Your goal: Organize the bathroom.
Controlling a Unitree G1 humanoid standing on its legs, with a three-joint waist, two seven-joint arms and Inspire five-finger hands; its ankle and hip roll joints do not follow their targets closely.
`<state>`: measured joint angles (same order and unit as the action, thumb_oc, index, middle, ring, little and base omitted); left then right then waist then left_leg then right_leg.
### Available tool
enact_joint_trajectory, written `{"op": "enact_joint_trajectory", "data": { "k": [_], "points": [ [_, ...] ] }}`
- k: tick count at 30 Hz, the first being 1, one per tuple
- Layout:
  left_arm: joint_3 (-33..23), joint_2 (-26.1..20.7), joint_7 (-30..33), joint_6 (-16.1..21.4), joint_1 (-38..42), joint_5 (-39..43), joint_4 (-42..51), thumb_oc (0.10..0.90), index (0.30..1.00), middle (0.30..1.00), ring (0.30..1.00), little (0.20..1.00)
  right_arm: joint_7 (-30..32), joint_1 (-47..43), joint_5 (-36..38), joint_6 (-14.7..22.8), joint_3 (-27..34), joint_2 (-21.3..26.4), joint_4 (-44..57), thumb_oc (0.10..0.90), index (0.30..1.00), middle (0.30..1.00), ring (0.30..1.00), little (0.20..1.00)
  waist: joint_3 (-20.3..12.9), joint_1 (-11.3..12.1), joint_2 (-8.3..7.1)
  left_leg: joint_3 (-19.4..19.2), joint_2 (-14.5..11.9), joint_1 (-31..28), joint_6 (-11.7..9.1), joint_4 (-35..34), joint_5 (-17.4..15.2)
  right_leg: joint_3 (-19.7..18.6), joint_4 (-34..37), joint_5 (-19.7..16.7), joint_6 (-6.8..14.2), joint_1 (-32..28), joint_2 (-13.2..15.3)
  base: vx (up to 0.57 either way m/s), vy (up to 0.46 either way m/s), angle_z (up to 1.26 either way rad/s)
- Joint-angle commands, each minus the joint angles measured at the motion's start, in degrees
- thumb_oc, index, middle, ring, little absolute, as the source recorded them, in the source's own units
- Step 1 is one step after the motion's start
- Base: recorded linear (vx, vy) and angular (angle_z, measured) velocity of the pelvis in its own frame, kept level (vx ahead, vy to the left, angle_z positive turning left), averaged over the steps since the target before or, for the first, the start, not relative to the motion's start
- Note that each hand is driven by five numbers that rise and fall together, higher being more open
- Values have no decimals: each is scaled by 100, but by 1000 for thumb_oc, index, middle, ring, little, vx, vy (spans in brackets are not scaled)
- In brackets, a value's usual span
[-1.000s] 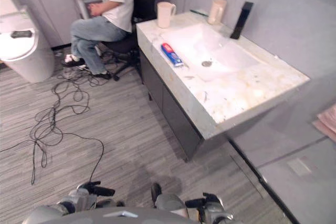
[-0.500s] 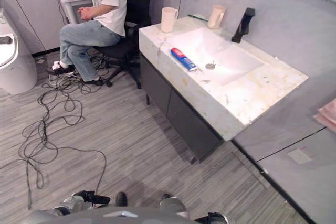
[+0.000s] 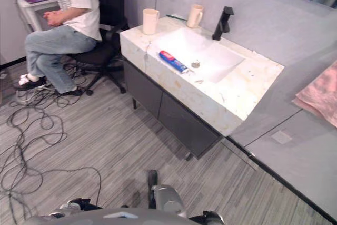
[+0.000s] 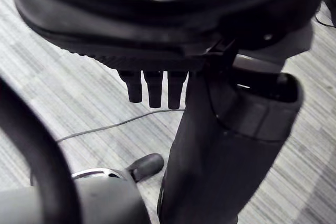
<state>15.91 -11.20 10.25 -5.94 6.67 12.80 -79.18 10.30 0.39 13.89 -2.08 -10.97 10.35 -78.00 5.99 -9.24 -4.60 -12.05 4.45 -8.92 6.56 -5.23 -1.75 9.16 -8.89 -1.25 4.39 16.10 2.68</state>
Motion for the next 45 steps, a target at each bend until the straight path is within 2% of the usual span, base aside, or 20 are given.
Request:
{"op": "enact_joint_trajectory", "data": {
  "k": [1, 3, 4, 6, 9, 12, 13, 17, 19, 21, 24, 26, 27, 30, 35, 37, 38, 39, 40, 45],
  "points": [
    [-27, 101, 2, 263, 356, -294, 1, 800, 900, 900, 900, 900, 175, -88, 209, 160, -59, 249, -93, 800, 900, 900, 900, 900, -42, -191, 231, 639, 13, -493, -391, 307, -439, -336, 753, -981, -180, -525, -374, 275, 75, 9],
    [6, 169, 1, 308, 399, -588, 4, 800, 900, 900, 900, 900, 182, -3, 112, 134, -10, 239, -116, 800, 900, 900, 900, 900, -153, -281, 293, 470, -231, -369, -664, 1221, 124, -412, 932, -903, -341, -798, -434, 230, 54, 11],
    [18, 179, 11, 319, 406, -590, 8, 800, 900, 900, 900, 900, 189, 8, 119, 138, -22, 233, -117, 800, 900, 900, 900, 900, -161, -286, 299, 451, -271, -316, -711, 1377, 241, -423, 938, -888, -363, -837, -439, 147, 23, 38],
    [-14, 236, 68, 346, 471, -422, 34, 800, 900, 900, 900, 900, 248, 20, 82, 118, -124, 240, -32, 800, 900, 900, 900, 900, -137, -254, 229, 403, -436, 233, -905, 2534, 741, -608, 956, -767, -506, -1114, -387, 170, 26, 11],
    [-106, 294, 116, 320, 525, -313, 44, 800, 900, 900, 900, 900, 255, -108, 103, 88, -170, 272, 10, 800, 900, 900, 900, 900, -83, -117, 89, 452, -589, 983, -800, 3111, 654, -1044, 956, -627, -571, -1415, -357, 158, 86, -72],
    [-74, 299, 158, 385, 489, -193, 28, 800, 900, 900, 900, 900, 237, -209, 12, 84, -204, 306, -23, 800, 900, 900, 900, 900, -77, -50, 66, 546, -711, 1137, -617, 2787, 509, -1366, 922, -506, -567, -1540, -388, 186, 209, -104],
    [-37, 276, 184, 420, 460, -80, 41, 800, 900, 900, 900, 900, 252, -345, -13, 41, -272, 327, -64, 800, 900, 900, 900, 900, -90, 49, 83, 1003, -805, 1160, -519, 1870, 446, -1881, 841, -358, -509, -1625, -455, 228, 291, -86],
    [46, 188, 174, 430, 452, -115, 41, 800, 900, 900, 900, 900, 238, -465, 170, 16, -298, 403, -121, 800, 900, 900, 900, 900, -87, 197, 132, 1755, -1135, 1124, -709, 506, 727, -2444, 906, -231, -370, -1839, -473, 238, 291, -92],
    [17, 168, 160, 416, 440, -241, 13, 800, 900, 900, 900, 900, 291, -482, 259, 42, -251, 432, -141, 800, 900, 900, 900, 900, -66, 232, 171, 1914, -1151, 1157, -742, 277, 850, -2620, 929, -201, -312, -1936, -444, 202, 313, -75],
    [-3, 118, 217, 414, 338, -271, -16, 800, 900, 900, 900, 900, 327, -474, 124, 142, -193, 474, -123, 800, 900, 900, 900, 900, -87, 243, 262, 2054, -1007, 1085, -728, 237, 744, -2699, 865, -186, -198, -1900, -286, 198, 446, -63],
    [10, 32, 295, 407, 280, -197, -59, 800, 900, 900, 900, 900, 309, -442, 396, 295, -63, 507, -121, 800, 900, 900, 900, 900, -112, 188, 370, 1945, -896, 831, -688, 147, 635, -2606, 732, -220, -73, -1769, -132, 101, 287, -86],
    [-1, -54, 402, 355, 228, -26, -79, 800, 900, 900, 900, 900, 244, -408, 28, 358, 57, 497, -67, 800, 900, 900, 900, 900, -137, 180, 421, 1844, -769, 704, -615, 89, 584, -2467, 679, -287, 6, -1683, 9, 88, 298, -69],
    [-76, -153, 450, 277, 176, 26, -148, 800, 900, 900, 900, 900, 219, -407, -58, 382, 5, 463, -27, 800, 900, 900, 900, 900, -187, 231, 452, 1685, -687, 615, -556, 50, 544, -2189, 661, -367, 53, -1588, 157, 28, 214, -68],
    [-169, -246, 535, 304, 115, 41, -227, 800, 900, 900, 900, 900, 200, -442, -90, 361, 23, 439, -2, 800, 900, 900, 900, 900, -218, 308, 465, 1540, -606, 552, -494, 40, 464, -1937, 683, -416, 81, -1556, 273, 12, 159, -94],
    [-342, -357, 593, 634, 1, -7, -226, 800, 900, 900, 900, 900, 243, -420, -162, 439, 7, 366, -33, 800, 900, 900, 900, 900, -271, 424, 466, 1311, -466, 505, -422, 37, 374, -1609, 547, -574, 149, -1468, 425, -13, 104, -44],
    [-465, -424, 745, 987, -56, 181, -141, 800, 900, 900, 900, 900, 198, -471, -347, 417, -2, 358, -34, 800, 900, 900, 900, 900, -237, 526, 443, 987, -469, 443, -439, 23, 328, -1088, 378, -758, 195, -1353, 619, -44, 40, -18],
    [-562, -493, 845, 1234, -92, 375, -34, 800, 900, 900, 900, 900, 154, -516, -406, 358, -45, 355, -12, 800, 900, 900, 900, 900, -199, 600, 417, 729, -484, 391, -473, 23, 289, -628, 562, -690, 228, -1360, 597, -57, 9, -50],
    [-585, -548, 896, 1446, -95, 618, 43, 800, 900, 900, 900, 900, 142, -531, -399, 326, -74, 358, -2, 800, 900, 900, 900, 900, -182, 636, 396, 659, -477, 385, -491, 23, 272, -469, 670, -619, 232, -1352, 535, -64, -1, -72],
    [-699, -553, 1009, 1635, -100, 669, 105, 800, 900, 900, 900, 900, 130, -532, -412, 262, -77, 365, 31, 800, 900, 900, 900, 900, -185, 713, 419, 553, -548, 417, -533, 23, 305, -283, 626, -653, 202, -1356, 711, -59, -16, -71],
    [-1107, -585, 1856, 2511, -96, 1095, 786, 800, 900, 900, 900, 900, 119, -530, -80, 247, 90, 441, -35, 800, 900, 900, 900, 900, -221, 881, 390, 673, -493, 532, -560, 23, 348, -323, 1181, -704, 205, -1605, 569, -13, -6, -13]
  ]
}}
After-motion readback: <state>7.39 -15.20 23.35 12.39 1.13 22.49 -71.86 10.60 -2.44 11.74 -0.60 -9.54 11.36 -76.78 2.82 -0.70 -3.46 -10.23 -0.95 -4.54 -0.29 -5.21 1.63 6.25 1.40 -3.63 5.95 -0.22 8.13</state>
